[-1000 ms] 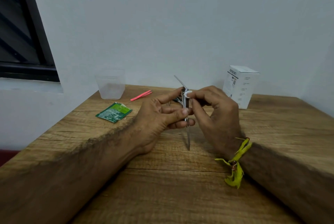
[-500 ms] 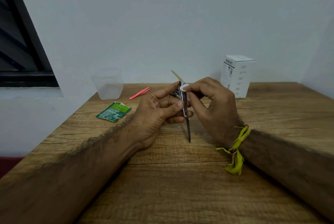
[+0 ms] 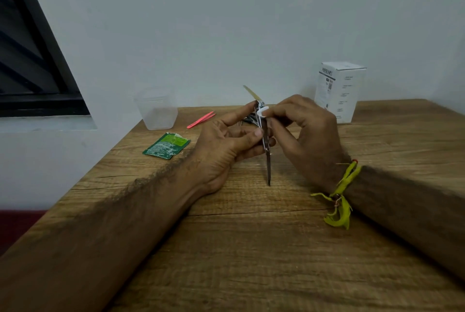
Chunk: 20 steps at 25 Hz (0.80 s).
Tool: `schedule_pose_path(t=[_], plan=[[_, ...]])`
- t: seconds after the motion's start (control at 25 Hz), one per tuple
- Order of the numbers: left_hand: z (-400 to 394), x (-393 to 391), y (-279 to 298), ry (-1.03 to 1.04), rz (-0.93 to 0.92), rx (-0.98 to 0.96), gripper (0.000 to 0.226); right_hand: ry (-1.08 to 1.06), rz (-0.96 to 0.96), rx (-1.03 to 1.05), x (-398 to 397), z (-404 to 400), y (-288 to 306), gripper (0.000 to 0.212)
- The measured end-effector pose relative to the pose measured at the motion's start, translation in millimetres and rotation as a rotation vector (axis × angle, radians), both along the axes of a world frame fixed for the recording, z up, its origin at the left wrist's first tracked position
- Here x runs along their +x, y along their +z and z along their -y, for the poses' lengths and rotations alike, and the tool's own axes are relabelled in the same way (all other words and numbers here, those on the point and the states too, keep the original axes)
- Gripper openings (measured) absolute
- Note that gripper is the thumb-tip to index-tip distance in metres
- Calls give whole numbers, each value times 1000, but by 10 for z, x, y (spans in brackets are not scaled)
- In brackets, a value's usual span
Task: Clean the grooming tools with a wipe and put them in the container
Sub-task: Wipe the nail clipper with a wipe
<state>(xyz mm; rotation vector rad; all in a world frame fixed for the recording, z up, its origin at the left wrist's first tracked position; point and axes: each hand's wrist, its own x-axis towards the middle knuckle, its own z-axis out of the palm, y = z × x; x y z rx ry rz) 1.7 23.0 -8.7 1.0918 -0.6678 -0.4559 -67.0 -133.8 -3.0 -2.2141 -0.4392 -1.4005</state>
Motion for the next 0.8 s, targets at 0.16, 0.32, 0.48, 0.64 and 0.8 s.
schedule_pose_path(t=[0.16,0.32,0.48,0.64,0.8], plan=[[-5,-7,4,0,-2,-5,60,46,-24,-21,-23,-6,-6,15],[-10,2,2,-3,2,-10,56,43,-15,-29,-42,13,-8,15],[-17,18,5,1,-10,-15,52,16,-38,-59,-43,9,-8,14],[-6,14,13,29,-21,0,48,-1,-81,-78,-58,17,-12,13],[-2,23,34,72,-72,13,36,4,-108,-100,-79,-1,-7,14]])
